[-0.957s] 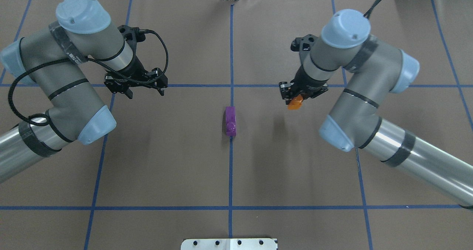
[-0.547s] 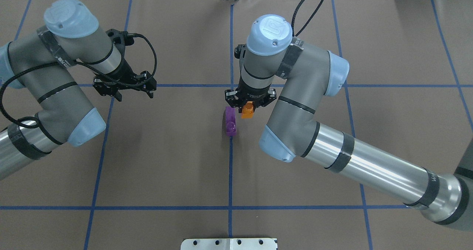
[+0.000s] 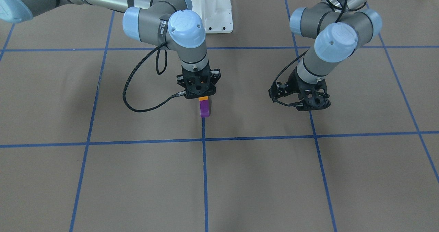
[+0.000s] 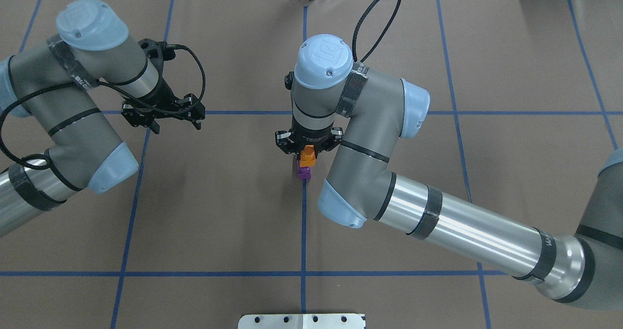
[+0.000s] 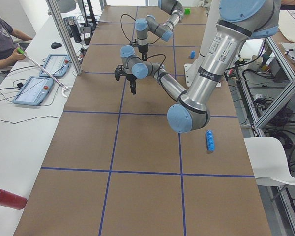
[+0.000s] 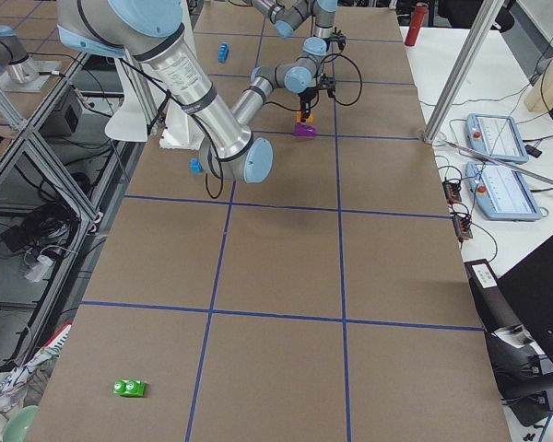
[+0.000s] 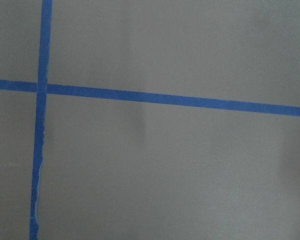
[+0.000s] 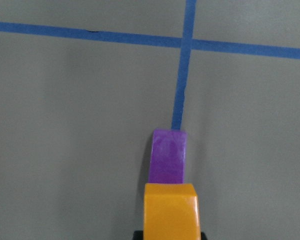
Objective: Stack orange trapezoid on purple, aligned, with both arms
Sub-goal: 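Carry the orange block with the right gripper above the purple block, then lower the orange block onto the purple block, aligning edges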
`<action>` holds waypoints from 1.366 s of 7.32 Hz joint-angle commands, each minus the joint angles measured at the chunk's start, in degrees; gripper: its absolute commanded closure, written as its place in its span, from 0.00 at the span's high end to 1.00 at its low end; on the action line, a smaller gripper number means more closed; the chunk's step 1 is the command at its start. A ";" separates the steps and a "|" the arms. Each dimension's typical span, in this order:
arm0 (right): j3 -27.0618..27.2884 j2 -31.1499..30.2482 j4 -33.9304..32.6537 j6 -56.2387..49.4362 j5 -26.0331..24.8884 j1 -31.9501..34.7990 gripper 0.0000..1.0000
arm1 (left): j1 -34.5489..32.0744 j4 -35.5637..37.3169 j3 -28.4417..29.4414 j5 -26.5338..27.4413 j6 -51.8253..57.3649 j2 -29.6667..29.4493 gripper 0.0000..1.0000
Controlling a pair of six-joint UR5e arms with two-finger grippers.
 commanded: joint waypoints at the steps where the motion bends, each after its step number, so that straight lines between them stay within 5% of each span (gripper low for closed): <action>1: -1.52 0.51 -0.01 0.00 -1.18 -0.74 0.00 | -0.01 0.00 -0.44 0.11 -0.16 0.09 1.00; 10: -4.17 1.48 -0.09 0.17 -2.15 -1.53 0.00 | 0.08 0.00 -0.62 0.02 -0.69 0.09 1.00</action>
